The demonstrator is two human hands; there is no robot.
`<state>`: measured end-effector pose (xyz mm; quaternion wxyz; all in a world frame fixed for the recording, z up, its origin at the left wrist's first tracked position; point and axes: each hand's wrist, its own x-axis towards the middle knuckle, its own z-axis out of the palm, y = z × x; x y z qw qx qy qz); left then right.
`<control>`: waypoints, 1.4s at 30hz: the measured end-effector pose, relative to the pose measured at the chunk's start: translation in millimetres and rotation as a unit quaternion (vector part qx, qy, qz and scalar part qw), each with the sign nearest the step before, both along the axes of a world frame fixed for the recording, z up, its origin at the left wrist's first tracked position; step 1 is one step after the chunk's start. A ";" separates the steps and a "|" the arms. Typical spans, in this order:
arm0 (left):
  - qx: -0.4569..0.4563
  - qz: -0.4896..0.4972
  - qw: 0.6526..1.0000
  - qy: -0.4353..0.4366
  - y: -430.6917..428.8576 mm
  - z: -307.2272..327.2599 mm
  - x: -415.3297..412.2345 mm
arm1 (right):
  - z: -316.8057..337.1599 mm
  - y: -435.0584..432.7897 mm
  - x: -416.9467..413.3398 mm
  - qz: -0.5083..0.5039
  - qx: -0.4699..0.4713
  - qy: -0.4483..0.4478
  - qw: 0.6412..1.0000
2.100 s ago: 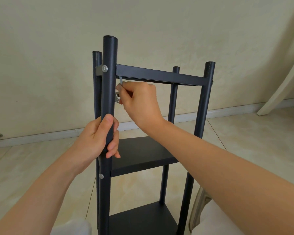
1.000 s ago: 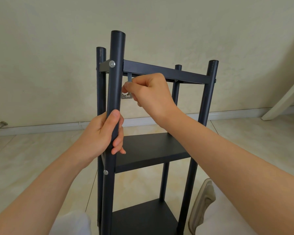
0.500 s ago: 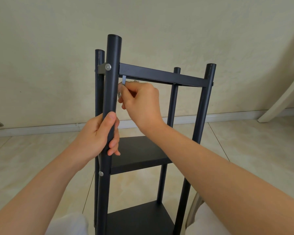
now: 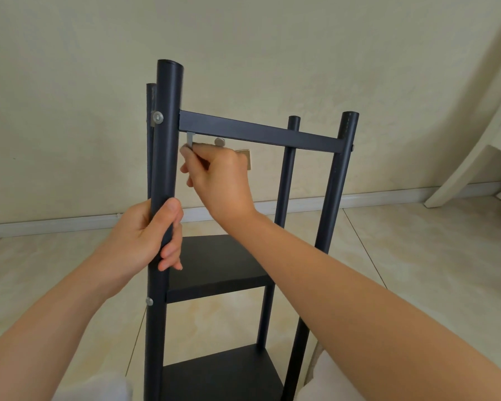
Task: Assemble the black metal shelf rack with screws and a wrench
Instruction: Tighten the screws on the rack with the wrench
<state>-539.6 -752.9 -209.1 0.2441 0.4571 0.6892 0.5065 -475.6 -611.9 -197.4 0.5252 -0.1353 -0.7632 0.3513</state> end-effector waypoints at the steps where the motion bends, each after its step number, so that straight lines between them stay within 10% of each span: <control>1: -0.002 0.006 1.000 0.005 0.8 -0.8 -0.3 | -1.1 0.7 4.6 0.012 -0.004 -0.025 1.000; 16: 0.018 0.035 0.999 0.018 0.0 -4.5 -20.5 | -21.2 66.0 101.5 -0.078 -0.060 -0.325 0.940; 30: 0.010 0.064 0.998 0.028 -4.8 -6.1 -28.6 | -10.8 96.9 119.5 -0.023 -0.318 -0.263 0.911; 42: 0.014 0.267 0.958 0.108 -3.3 -18.2 -56.4 | 0.7 72.2 111.3 0.025 -0.325 -0.240 0.914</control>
